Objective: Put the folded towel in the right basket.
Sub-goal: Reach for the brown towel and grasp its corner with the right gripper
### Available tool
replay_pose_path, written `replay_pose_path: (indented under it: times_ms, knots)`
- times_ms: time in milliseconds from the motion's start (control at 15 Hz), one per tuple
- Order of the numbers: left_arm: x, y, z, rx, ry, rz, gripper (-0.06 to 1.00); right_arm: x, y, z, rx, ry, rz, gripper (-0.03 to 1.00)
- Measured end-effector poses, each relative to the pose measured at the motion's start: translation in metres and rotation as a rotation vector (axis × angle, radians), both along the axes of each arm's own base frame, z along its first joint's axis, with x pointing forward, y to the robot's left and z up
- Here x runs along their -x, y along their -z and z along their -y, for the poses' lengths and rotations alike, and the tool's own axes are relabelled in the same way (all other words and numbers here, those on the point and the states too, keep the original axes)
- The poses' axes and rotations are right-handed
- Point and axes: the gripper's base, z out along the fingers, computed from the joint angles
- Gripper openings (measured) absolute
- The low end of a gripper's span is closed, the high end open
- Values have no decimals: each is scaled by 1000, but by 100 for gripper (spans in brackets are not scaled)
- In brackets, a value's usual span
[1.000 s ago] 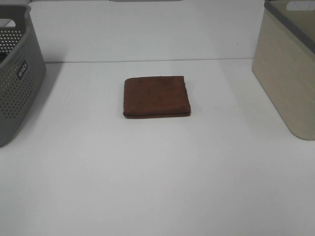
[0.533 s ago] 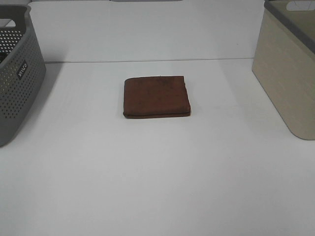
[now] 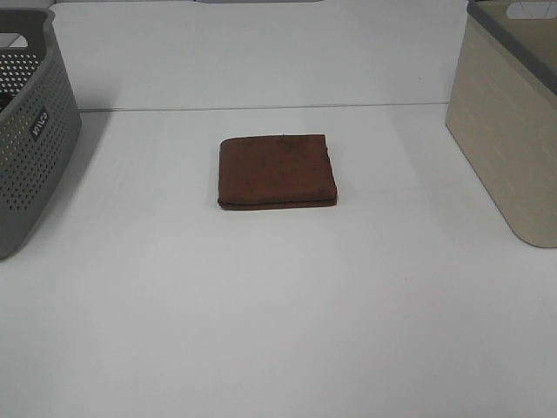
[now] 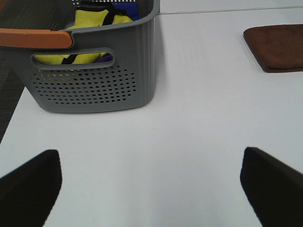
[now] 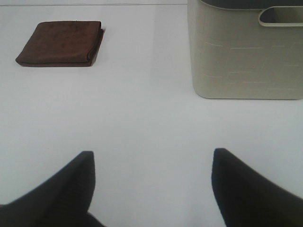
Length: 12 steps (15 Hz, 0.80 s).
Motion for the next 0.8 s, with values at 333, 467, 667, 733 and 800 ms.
replay_pose_path:
  times_ms: [333, 467, 667, 733, 800]
  knots:
    - [0, 0, 0, 0, 0, 0, 97, 0, 0, 0, 0, 0, 0, 66]
    - [0, 0, 0, 0, 0, 0, 97, 0, 0, 0, 0, 0, 0, 66]
    - [0, 0, 0, 0, 0, 0, 97, 0, 0, 0, 0, 0, 0, 66]
    - [0, 0, 0, 0, 0, 0, 97, 0, 0, 0, 0, 0, 0, 66]
    - [0, 0, 0, 0, 0, 0, 97, 0, 0, 0, 0, 0, 0, 66]
